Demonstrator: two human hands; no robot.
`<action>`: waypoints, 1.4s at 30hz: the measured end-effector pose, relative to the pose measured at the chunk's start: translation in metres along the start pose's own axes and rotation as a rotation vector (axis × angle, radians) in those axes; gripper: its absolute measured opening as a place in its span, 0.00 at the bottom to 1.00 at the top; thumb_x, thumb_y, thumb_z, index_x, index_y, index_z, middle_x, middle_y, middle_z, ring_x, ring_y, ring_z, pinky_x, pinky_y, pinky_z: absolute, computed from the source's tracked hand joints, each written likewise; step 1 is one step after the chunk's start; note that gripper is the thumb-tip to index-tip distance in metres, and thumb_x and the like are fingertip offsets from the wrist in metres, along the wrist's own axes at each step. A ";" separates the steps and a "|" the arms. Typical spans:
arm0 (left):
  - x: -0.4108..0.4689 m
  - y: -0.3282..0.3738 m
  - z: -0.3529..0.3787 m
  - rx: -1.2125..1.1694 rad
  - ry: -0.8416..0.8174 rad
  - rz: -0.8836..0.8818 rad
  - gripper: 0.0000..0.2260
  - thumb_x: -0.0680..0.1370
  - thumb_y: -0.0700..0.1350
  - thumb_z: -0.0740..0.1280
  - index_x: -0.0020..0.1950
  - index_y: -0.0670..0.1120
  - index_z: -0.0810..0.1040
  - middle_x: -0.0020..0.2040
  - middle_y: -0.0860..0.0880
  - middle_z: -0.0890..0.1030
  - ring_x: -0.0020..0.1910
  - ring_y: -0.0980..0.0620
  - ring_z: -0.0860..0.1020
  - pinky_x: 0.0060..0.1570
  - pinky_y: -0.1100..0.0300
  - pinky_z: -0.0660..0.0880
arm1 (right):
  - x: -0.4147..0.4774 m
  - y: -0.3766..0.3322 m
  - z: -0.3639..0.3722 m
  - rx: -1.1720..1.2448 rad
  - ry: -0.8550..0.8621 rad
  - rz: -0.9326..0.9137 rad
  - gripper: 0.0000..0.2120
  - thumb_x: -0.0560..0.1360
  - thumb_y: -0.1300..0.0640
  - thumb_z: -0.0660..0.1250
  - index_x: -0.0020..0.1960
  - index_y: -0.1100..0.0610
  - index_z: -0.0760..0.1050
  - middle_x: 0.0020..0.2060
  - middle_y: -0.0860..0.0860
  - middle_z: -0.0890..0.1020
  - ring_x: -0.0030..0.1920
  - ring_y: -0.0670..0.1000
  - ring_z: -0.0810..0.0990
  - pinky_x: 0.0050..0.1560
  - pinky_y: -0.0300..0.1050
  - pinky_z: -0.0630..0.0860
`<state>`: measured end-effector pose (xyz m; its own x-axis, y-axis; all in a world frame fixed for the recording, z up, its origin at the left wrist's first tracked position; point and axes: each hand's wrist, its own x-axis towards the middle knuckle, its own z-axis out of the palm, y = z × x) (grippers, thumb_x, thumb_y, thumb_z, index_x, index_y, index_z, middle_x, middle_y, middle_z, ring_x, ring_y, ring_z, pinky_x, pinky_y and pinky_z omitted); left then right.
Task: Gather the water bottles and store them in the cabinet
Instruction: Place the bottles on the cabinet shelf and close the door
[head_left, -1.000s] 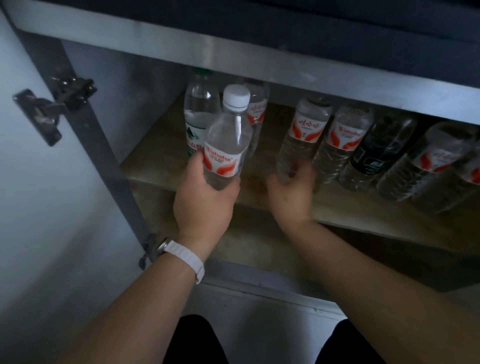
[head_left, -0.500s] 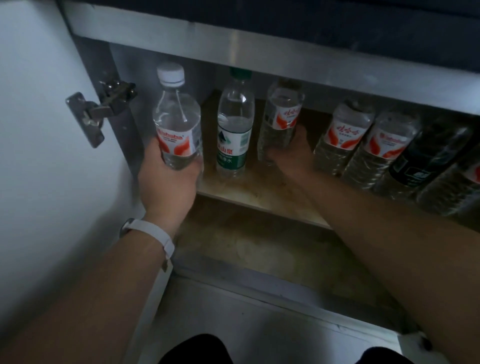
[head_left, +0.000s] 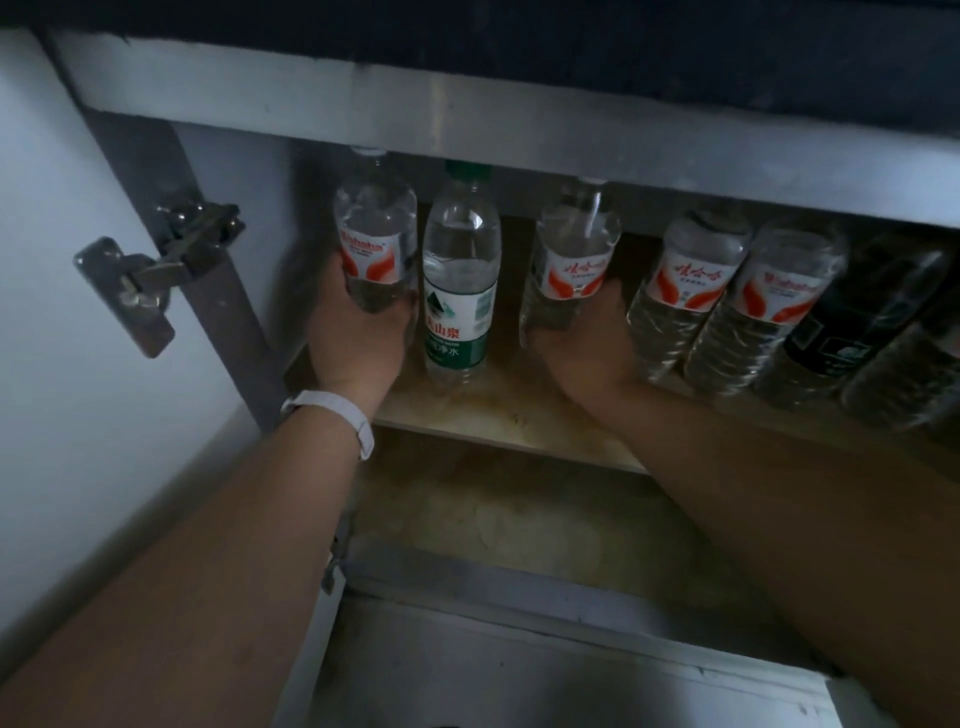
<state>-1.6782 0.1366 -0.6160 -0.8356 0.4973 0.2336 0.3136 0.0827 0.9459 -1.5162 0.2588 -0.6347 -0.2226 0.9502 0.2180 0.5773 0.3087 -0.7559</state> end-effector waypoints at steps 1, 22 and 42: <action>0.004 -0.001 0.002 -0.003 -0.016 -0.002 0.19 0.75 0.46 0.75 0.65 0.55 0.76 0.58 0.59 0.82 0.60 0.57 0.80 0.64 0.53 0.75 | -0.004 -0.001 0.000 -0.029 0.037 0.008 0.35 0.64 0.47 0.77 0.66 0.55 0.68 0.59 0.50 0.76 0.59 0.50 0.77 0.56 0.43 0.76; 0.016 0.005 0.010 0.028 -0.079 -0.008 0.10 0.79 0.49 0.70 0.59 0.58 0.74 0.52 0.61 0.79 0.56 0.58 0.77 0.57 0.58 0.71 | -0.011 -0.009 0.002 0.010 0.077 0.056 0.31 0.71 0.46 0.75 0.64 0.56 0.60 0.59 0.56 0.77 0.57 0.56 0.78 0.58 0.55 0.77; -0.048 -0.004 0.038 0.097 -0.143 0.001 0.21 0.75 0.48 0.75 0.66 0.53 0.75 0.62 0.56 0.81 0.61 0.55 0.79 0.60 0.56 0.76 | -0.010 -0.002 -0.002 0.090 0.020 0.052 0.34 0.70 0.47 0.76 0.66 0.55 0.59 0.62 0.55 0.75 0.62 0.55 0.76 0.61 0.53 0.75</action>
<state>-1.6223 0.1457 -0.6400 -0.7644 0.6149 0.1939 0.3627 0.1615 0.9178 -1.5133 0.2492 -0.6342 -0.1778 0.9658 0.1890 0.5144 0.2549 -0.8188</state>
